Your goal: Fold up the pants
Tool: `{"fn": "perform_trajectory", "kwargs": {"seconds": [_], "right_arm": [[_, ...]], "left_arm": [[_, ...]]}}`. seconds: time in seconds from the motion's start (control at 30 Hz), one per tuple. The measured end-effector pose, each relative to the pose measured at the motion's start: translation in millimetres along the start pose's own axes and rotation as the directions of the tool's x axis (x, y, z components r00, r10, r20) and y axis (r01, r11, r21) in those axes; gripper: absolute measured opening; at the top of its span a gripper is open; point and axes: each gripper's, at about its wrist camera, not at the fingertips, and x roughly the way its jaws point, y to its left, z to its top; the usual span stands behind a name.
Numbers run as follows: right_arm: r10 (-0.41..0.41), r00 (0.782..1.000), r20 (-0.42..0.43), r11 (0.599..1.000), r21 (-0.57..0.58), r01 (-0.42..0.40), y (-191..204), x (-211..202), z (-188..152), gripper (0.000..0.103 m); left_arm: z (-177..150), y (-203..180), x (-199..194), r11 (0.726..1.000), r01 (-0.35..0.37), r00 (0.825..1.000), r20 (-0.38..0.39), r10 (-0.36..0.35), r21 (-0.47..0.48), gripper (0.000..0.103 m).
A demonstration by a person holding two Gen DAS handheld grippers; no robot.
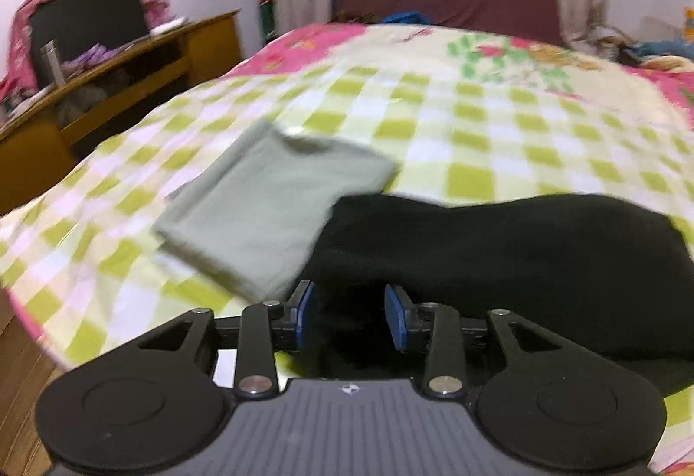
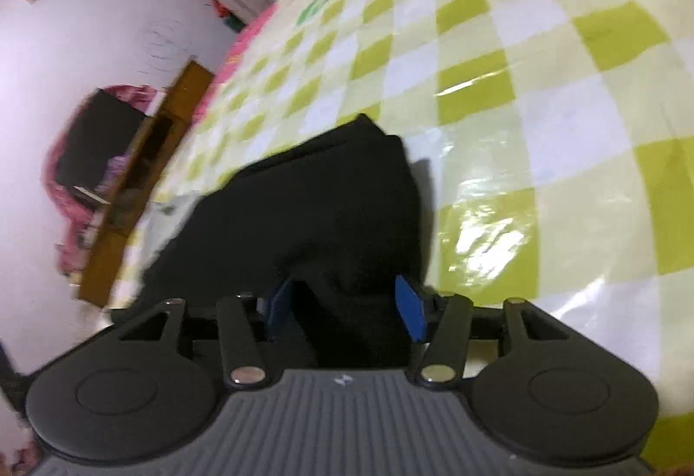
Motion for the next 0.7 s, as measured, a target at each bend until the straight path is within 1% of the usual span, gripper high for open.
{"fn": "perform_trajectory", "kwargs": {"seconds": [0.03,0.07,0.17,0.2,0.27,0.3,0.33,0.37,0.4,0.47,0.5,0.53,0.57,0.6,0.63,0.67,0.7], "right_arm": [[0.044,0.999,-0.018,0.999,0.016,-0.043,-4,1,2,0.059],[0.061,0.998,-0.026,0.998,0.027,-0.060,-7,4,3,0.063],[0.053,0.998,-0.041,0.995,0.090,-0.049,-25,18,6,0.062],[0.072,0.997,-0.040,0.992,0.108,-0.067,-26,16,7,0.062],[0.086,0.995,-0.047,0.991,0.102,-0.081,-21,8,4,0.062],[0.115,0.992,-0.055,0.988,0.114,-0.108,-20,4,2,0.062],[0.163,0.985,-0.057,0.979,0.134,-0.155,-22,-1,-1,0.062],[0.200,0.978,-0.053,0.971,0.147,-0.190,-26,-2,-1,0.062],[0.218,0.975,-0.046,0.964,0.163,-0.208,-31,-1,-1,0.062],[0.236,0.971,-0.029,0.945,0.240,-0.223,-47,8,1,0.062],[0.263,0.964,-0.026,0.931,0.268,-0.247,-53,16,2,0.062],[0.281,0.959,-0.029,0.925,0.274,-0.262,-57,22,4,0.062],[0.273,0.961,-0.034,0.928,0.271,-0.254,-58,27,7,0.055],[0.251,0.967,-0.040,0.933,0.275,-0.231,-58,28,9,0.051],[0.235,0.971,-0.051,0.941,0.263,-0.214,-56,24,11,0.051],[0.225,0.973,-0.056,0.953,0.223,-0.207,-52,15,12,0.052],[0.196,0.979,-0.056,0.967,0.178,-0.183,-48,4,13,0.052]], "left_arm": [[1,-7,2,0.999,0.028,1.000,0.008,-0.029,0.016,0.054],[3,-17,8,0.998,0.058,0.998,0.013,-0.059,0.038,0.055],[7,-42,20,0.991,0.113,0.993,0.020,-0.115,0.077,0.055],[9,-48,22,0.987,0.133,0.990,0.026,-0.135,0.086,0.055],[13,-63,23,0.974,0.191,0.979,0.041,-0.197,0.119,0.056],[14,-71,25,0.965,0.217,0.973,0.042,-0.225,0.147,0.057],[14,-81,28,0.953,0.237,0.968,0.037,-0.248,0.186,0.060],[13,-90,32,0.943,0.246,0.966,0.024,-0.257,0.223,0.062],[11,-99,39,0.935,0.248,0.966,0.006,-0.258,0.254,0.066],[6,-111,51,0.927,0.232,0.972,-0.025,-0.235,0.294,0.066],[4,-115,52,0.924,0.231,0.972,-0.029,-0.233,0.306,0.067],[3,-117,51,0.922,0.233,0.971,-0.029,-0.236,0.310,0.070],[3,-118,51,0.922,0.236,0.971,-0.030,-0.239,0.307,0.070],[3,-117,50,0.922,0.239,0.970,-0.035,-0.239,0.306,0.070],[3,-117,48,0.921,0.240,0.970,-0.038,-0.240,0.308,0.070],[4,-117,46,0.919,0.244,0.969,-0.040,-0.244,0.309,0.070],[3,-115,46,0.918,0.249,0.968,-0.044,-0.248,0.308,0.070]]}}
